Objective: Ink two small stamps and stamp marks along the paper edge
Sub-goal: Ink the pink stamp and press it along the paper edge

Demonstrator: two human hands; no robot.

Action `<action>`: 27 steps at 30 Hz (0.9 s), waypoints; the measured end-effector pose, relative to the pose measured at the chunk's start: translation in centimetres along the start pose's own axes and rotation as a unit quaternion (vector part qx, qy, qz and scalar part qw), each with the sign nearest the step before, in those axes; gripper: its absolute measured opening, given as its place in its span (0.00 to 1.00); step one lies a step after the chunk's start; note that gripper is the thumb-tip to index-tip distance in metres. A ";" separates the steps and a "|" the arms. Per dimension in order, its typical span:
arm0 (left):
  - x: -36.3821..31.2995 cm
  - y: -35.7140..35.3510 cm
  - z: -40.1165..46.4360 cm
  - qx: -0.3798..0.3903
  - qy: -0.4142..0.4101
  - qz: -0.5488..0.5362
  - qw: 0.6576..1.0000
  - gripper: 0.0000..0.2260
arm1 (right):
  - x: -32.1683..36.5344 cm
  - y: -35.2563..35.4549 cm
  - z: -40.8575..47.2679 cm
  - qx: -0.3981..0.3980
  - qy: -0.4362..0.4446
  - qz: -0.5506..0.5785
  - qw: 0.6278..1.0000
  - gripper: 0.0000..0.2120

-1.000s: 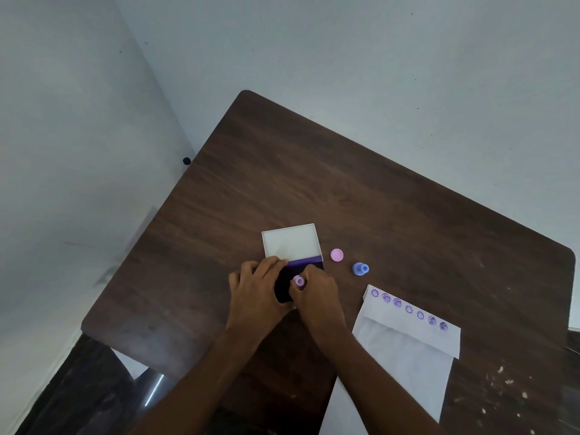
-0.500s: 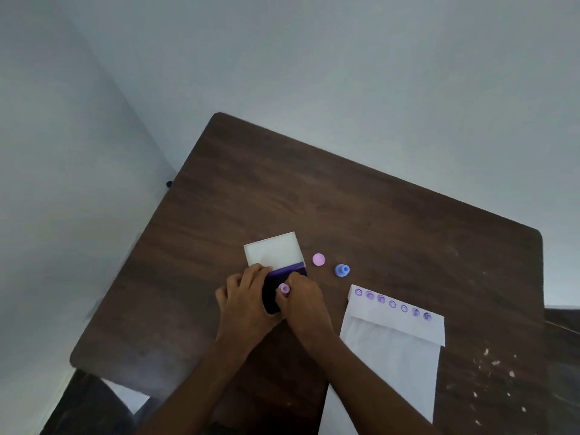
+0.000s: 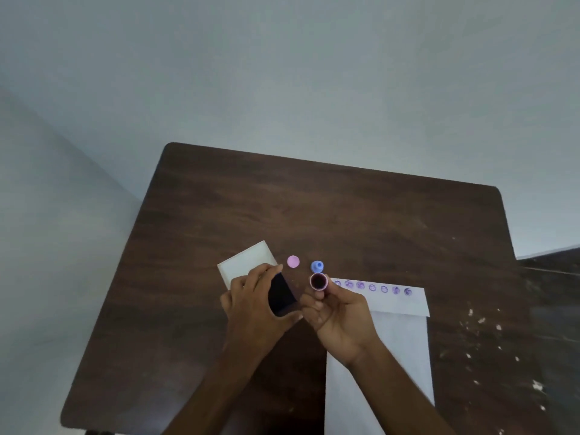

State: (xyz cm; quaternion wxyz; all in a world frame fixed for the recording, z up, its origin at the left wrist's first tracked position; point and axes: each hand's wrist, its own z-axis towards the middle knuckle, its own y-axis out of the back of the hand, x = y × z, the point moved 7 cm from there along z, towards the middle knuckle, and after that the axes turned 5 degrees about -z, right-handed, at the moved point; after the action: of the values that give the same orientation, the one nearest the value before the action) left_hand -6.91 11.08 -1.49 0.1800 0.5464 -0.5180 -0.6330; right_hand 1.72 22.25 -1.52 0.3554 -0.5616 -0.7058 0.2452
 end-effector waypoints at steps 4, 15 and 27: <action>-3.2 0.1 0.1 -0.028 -0.056 -0.029 0.998 0.34 | 1.1 0.2 -1.4 0.033 0.016 0.050 0.998 0.09; -7.8 -1.9 -1.2 -0.014 -0.080 -0.060 0.995 0.27 | 4.1 2.5 -3.5 0.038 0.056 0.069 0.995 0.08; -15.3 -9.3 -0.9 0.096 -0.155 -0.056 0.982 0.10 | 12.7 14.5 -8.3 -0.162 0.189 -0.040 0.968 0.16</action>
State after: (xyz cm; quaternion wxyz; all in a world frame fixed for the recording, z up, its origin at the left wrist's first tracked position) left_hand 2.18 26.50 -1.56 0.0082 0.4849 -0.5665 -0.6662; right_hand 15.66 37.73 -4.27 0.3959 -0.6188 -0.6785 0.0025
